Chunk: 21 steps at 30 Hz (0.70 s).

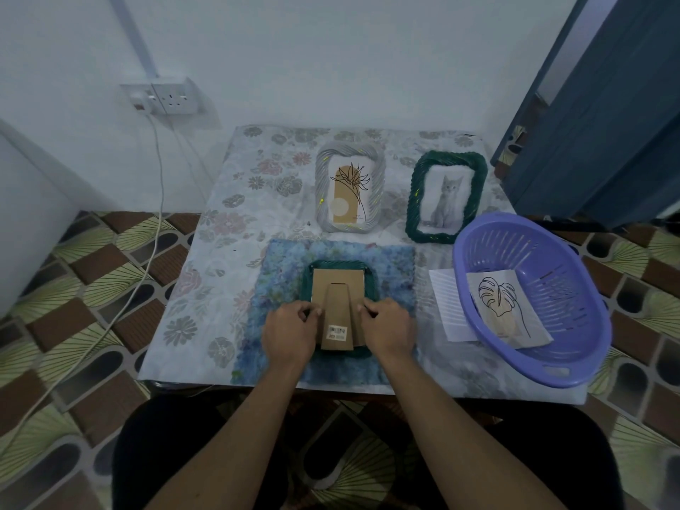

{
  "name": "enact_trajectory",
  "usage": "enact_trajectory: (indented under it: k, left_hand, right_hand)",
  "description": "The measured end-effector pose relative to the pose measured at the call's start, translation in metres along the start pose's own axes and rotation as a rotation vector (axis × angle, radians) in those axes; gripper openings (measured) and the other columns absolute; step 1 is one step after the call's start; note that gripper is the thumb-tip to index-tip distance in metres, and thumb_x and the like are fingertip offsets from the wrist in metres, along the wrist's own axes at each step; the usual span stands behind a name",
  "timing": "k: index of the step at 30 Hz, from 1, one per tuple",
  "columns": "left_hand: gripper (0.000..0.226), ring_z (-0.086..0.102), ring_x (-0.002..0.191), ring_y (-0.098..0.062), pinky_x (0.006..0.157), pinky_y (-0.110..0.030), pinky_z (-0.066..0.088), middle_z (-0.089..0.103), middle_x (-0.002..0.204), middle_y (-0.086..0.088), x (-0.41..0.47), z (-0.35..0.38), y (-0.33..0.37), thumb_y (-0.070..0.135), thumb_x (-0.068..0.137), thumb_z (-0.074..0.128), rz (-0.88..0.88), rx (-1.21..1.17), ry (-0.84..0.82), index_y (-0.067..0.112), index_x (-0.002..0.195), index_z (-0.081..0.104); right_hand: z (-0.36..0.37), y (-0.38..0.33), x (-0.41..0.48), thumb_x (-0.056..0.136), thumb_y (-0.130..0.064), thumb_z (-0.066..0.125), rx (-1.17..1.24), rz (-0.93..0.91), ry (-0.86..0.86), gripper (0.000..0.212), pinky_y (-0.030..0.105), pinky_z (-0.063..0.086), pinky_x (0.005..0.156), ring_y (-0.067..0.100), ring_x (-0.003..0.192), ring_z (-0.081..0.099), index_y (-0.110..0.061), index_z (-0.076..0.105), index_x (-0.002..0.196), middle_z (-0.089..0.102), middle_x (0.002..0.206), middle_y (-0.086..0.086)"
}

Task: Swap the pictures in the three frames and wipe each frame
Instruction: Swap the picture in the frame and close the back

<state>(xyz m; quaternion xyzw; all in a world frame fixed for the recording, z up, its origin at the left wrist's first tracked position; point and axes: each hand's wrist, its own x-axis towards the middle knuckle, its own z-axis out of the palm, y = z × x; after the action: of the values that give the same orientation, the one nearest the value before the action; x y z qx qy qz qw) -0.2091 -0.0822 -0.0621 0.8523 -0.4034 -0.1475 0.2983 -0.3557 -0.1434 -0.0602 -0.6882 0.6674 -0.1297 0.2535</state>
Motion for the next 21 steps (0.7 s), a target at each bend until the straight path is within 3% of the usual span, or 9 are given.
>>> enact_trajectory:
  k: [5, 8, 12, 15, 17, 21]
  left_hand:
    - [0.024, 0.057, 0.073, -0.014, 0.055, -0.025, 0.037, 0.056, 0.072, 0.009, 0.001, -0.003, -0.002, 0.040, 0.090, 0.067, -0.002, -0.016, -0.035, 0.021, 0.101, 0.077]
    - [0.025, 0.056, 0.065, -0.010, 0.050, -0.022, 0.034, 0.059, 0.069, 0.010, 0.006, -0.006, -0.004, 0.043, 0.088, 0.069, -0.015, -0.027, -0.075, 0.023, 0.101, 0.077]
    - [0.028, 0.055, 0.057, -0.008, 0.047, -0.021, 0.037, 0.067, 0.069, 0.002, 0.014, -0.011, -0.005, 0.040, 0.093, 0.064, -0.025, -0.054, -0.092, 0.016, 0.089, 0.078]
    - [0.032, 0.057, 0.062, -0.013, 0.048, -0.018, 0.034, 0.067, 0.072, -0.001, 0.024, -0.016, -0.003, 0.036, 0.099, 0.055, -0.012, -0.046, -0.077, 0.013, 0.089, 0.076]
    - [0.031, 0.051, 0.060, -0.008, 0.049, -0.011, 0.028, 0.063, 0.072, 0.001, 0.034, -0.018, -0.001, 0.033, 0.100, 0.054, 0.015, -0.015, -0.081, 0.012, 0.093, 0.076]
    - [0.023, 0.059, 0.082, -0.009, 0.070, -0.010, 0.039, 0.074, 0.102, -0.005, 0.054, -0.022, 0.007, 0.026, 0.095, 0.063, 0.092, -0.038, -0.132, 0.012, 0.110, 0.074]
  right_hand:
    - [-0.008, -0.002, 0.001, 0.093, -0.040, 0.060, 0.011, -0.042, 0.015, 0.027, 0.031, 0.052, 0.076, 0.022, 0.094, 0.067, -0.029, 0.073, 0.114, 0.072, 0.105, -0.001]
    - [-0.008, -0.005, 0.004, 0.090, -0.036, 0.062, 0.055, -0.062, 0.045, 0.032, 0.033, 0.050, 0.082, 0.022, 0.097, 0.062, -0.028, 0.067, 0.120, 0.064, 0.104, -0.001]
    - [0.002, -0.005, 0.007, 0.091, -0.034, 0.058, 0.102, -0.173, 0.026, 0.045, 0.044, 0.037, 0.105, 0.026, 0.125, 0.045, -0.022, 0.057, 0.133, 0.051, 0.130, 0.004]
    - [0.004, -0.002, 0.006, 0.095, -0.039, 0.052, 0.007, -0.285, -0.052, 0.055, 0.049, 0.020, 0.115, 0.027, 0.146, 0.020, -0.024, 0.042, 0.147, 0.027, 0.157, 0.005]
    - [0.005, 0.001, 0.004, 0.099, -0.047, 0.044, -0.065, -0.346, -0.103, 0.058, 0.051, 0.014, 0.118, 0.025, 0.150, 0.007, -0.029, 0.032, 0.152, 0.010, 0.164, 0.003]
    - [0.008, 0.007, -0.001, 0.100, -0.059, 0.031, -0.150, -0.384, -0.160, 0.061, 0.048, 0.005, 0.119, 0.021, 0.152, -0.005, -0.034, 0.022, 0.155, 0.000, 0.166, -0.001]
